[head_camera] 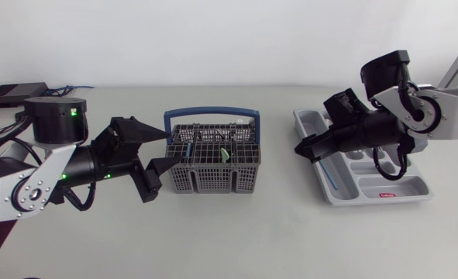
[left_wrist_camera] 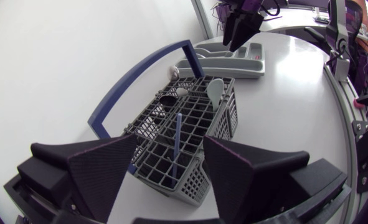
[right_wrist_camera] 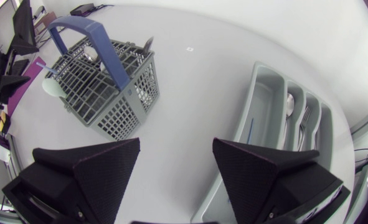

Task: Unload the cutlery basket into the drawer organizer.

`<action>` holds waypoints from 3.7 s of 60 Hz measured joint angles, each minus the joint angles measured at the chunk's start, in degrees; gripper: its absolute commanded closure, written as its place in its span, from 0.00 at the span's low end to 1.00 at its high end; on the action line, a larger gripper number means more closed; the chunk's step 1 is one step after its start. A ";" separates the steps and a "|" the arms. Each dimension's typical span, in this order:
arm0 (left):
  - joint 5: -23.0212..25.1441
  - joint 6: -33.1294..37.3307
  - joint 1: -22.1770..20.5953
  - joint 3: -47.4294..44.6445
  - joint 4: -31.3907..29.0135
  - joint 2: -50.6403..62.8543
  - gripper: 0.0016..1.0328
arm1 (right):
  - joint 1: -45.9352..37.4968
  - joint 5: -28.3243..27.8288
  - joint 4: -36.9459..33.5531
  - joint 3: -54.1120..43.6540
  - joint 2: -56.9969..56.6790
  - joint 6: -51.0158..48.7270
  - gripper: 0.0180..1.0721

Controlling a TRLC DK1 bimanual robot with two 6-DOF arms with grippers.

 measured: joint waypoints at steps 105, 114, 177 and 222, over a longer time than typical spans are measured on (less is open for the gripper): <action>6.34 4.68 -0.04 3.69 2.45 3.93 0.86 | 26.23 0.02 9.64 -12.57 -6.86 -3.21 0.20; 7.50 4.59 0.20 3.87 -0.24 -0.02 0.86 | 27.43 0.96 9.60 -12.57 -9.09 -3.21 0.20; 19.41 -19.87 -0.35 9.68 -10.51 -16.87 0.85 | 32.09 0.98 8.83 -13.70 -23.87 -2.97 0.19; 30.40 -26.51 -6.91 18.03 -14.21 0.17 0.85 | 30.08 -6.71 11.78 -9.99 -13.75 -1.46 0.56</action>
